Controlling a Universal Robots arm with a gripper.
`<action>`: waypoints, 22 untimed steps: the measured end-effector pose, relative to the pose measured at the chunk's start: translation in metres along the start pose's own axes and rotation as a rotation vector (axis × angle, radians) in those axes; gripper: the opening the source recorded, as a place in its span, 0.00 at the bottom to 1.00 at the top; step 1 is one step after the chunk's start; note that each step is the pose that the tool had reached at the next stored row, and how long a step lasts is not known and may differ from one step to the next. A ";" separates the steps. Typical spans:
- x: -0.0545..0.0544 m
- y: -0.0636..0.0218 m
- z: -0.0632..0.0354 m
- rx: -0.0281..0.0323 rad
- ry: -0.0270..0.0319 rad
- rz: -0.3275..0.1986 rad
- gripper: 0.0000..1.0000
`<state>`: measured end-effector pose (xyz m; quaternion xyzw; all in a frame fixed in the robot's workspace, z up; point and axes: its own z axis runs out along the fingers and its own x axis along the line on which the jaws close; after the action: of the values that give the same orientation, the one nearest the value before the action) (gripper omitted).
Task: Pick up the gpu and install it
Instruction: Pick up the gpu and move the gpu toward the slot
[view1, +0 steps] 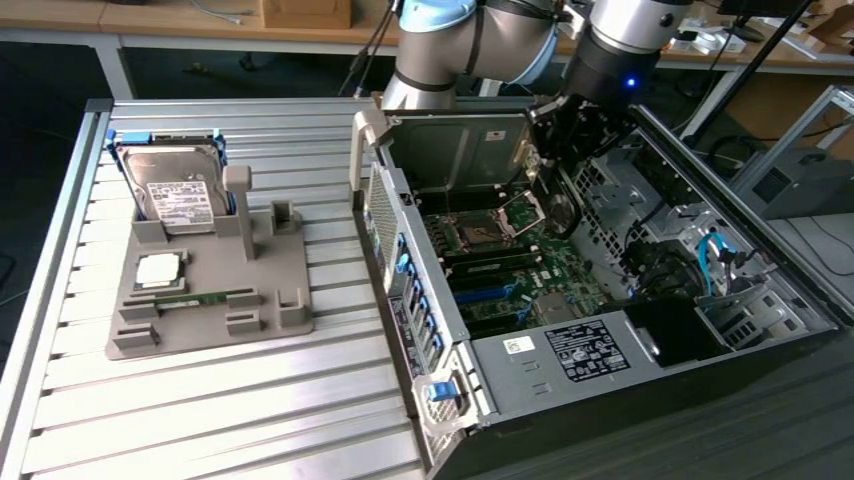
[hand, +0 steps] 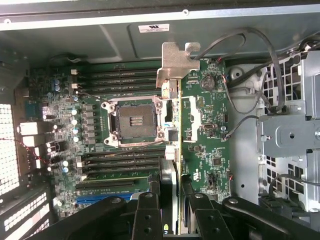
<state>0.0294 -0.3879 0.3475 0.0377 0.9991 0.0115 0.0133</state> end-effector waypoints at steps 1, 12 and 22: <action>0.000 0.0000 0.0003 0.0001 -0.0001 0.000 0.27; -0.001 0.0000 0.0030 0.0006 -0.0001 0.000 0.27; -0.001 0.0000 0.0054 0.0010 -0.0001 0.000 0.27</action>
<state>0.0307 -0.3879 0.3421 0.0377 0.9991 0.0110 0.0134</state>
